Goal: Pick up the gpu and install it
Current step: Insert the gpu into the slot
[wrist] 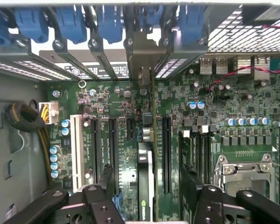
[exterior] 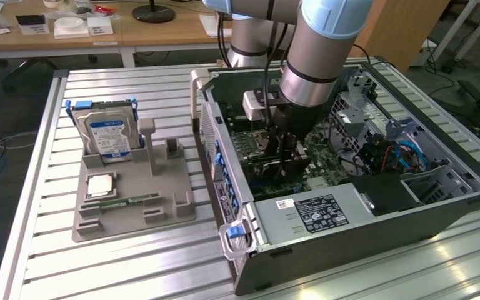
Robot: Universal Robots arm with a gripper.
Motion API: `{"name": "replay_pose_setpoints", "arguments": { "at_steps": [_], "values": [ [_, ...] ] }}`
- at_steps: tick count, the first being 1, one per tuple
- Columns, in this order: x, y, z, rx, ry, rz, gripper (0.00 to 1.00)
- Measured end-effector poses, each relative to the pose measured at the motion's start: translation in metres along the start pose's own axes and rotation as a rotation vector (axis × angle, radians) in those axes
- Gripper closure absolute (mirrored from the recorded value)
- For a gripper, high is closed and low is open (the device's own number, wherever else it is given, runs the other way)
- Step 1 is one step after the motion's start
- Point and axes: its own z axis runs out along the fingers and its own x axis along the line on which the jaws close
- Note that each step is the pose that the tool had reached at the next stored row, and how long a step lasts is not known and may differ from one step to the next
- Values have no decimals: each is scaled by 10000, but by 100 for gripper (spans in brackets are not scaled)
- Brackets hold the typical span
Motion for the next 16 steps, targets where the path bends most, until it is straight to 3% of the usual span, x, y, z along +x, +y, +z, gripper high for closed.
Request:
{"name": "replay_pose_setpoints", "arguments": {
  "at_steps": [16],
  "values": [
    [-15, 16, -508, 0, 0, 0, 31]
  ]
}}
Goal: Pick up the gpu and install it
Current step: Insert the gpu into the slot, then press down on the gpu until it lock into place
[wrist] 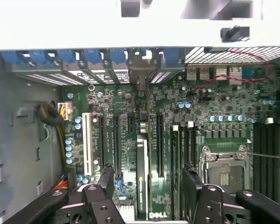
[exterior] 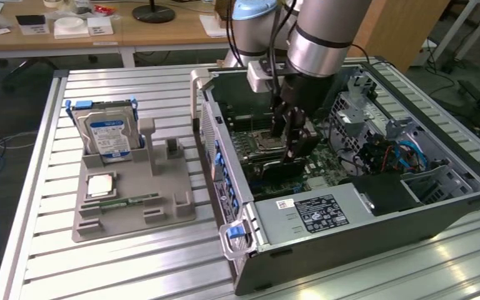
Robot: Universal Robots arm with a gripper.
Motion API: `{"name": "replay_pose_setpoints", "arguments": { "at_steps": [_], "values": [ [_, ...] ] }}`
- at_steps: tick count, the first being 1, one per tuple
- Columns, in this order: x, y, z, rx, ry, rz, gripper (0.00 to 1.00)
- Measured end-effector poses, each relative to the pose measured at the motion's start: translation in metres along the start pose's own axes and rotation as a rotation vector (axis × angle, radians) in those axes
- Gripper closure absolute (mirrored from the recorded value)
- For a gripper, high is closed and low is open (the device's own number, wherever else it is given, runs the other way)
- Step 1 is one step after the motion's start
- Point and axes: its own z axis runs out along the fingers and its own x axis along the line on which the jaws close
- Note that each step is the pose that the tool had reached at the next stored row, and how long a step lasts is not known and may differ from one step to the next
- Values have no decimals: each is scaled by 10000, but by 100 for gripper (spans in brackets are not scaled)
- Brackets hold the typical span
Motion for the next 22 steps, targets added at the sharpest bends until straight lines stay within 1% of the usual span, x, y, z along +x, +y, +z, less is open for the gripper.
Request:
{"name": "replay_pose_setpoints", "arguments": {
  "at_steps": [2, 9, 22],
  "values": [
    [-2, 2, -61, 0, 0, 0, 31],
    [-6, 7, -220, 0, 0, 0, 31],
    [-7, 7, -229, 0, -1, -1, 31]
  ]
}}
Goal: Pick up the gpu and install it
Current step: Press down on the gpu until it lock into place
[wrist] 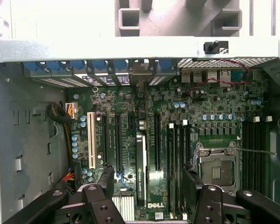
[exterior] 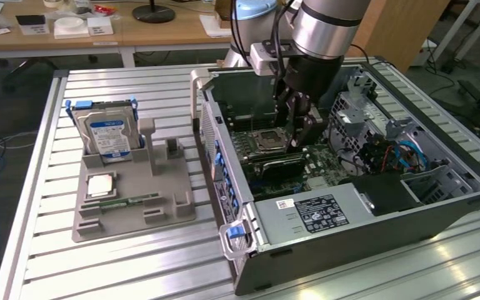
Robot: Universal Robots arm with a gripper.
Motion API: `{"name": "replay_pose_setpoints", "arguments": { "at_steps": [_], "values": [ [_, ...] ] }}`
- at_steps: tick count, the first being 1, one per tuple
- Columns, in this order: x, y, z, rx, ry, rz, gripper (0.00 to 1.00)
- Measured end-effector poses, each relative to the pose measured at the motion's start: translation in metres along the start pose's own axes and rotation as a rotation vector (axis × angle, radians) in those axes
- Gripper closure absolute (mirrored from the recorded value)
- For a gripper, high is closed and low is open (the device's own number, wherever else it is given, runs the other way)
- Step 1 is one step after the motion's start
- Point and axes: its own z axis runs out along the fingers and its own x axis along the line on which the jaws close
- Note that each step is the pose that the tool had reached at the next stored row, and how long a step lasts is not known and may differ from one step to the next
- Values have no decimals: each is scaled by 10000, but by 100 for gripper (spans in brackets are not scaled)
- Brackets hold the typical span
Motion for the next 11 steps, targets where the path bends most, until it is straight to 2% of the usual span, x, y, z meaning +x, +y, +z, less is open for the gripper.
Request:
{"name": "replay_pose_setpoints", "arguments": {
  "at_steps": [3, 4, 5, 8, 11],
  "values": [
    [0, 0, 0, 0, 0, 0, 32],
    [0, 0, 0, 1, 0, 0, 38],
    [0, 0, 0, 0, 0, 0, 38],
    [0, 0, 0, 0, 0, 0, 56],
    [0, 0, 0, 0, 0, 0, 62]
  ]
}}
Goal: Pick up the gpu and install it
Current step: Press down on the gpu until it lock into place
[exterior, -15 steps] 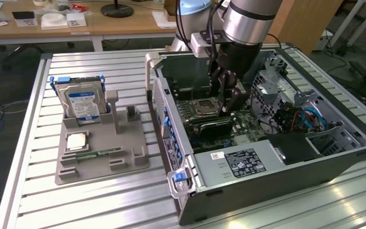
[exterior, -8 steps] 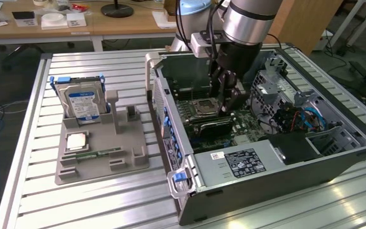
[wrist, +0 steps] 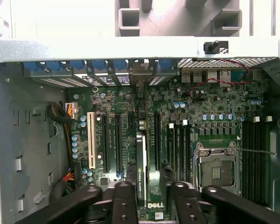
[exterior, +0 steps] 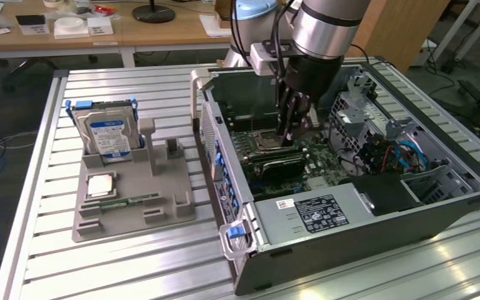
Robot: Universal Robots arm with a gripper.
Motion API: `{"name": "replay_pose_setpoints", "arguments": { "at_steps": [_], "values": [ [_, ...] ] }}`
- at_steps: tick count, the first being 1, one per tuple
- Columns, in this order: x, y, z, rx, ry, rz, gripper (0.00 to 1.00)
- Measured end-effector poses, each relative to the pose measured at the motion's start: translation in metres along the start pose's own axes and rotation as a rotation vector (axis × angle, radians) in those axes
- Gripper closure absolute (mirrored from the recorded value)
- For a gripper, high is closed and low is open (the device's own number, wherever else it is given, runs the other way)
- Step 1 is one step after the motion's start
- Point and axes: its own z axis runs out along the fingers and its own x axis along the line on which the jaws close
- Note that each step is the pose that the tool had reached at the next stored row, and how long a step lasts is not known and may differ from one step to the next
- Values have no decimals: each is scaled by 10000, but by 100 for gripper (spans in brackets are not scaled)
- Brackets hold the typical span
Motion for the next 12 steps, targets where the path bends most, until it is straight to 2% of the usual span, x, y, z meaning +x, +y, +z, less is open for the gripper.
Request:
{"name": "replay_pose_setpoints", "arguments": {
  "at_steps": [3, 4, 6, 12],
  "values": [
    [0, 0, 0, 0, 0, 0, 80],
    [0, 0, 0, 0, 0, 0, 80],
    [0, 0, 0, 0, 0, 0, 89],
    [0, 0, 0, 0, -1, 0, 89]
  ]
}}
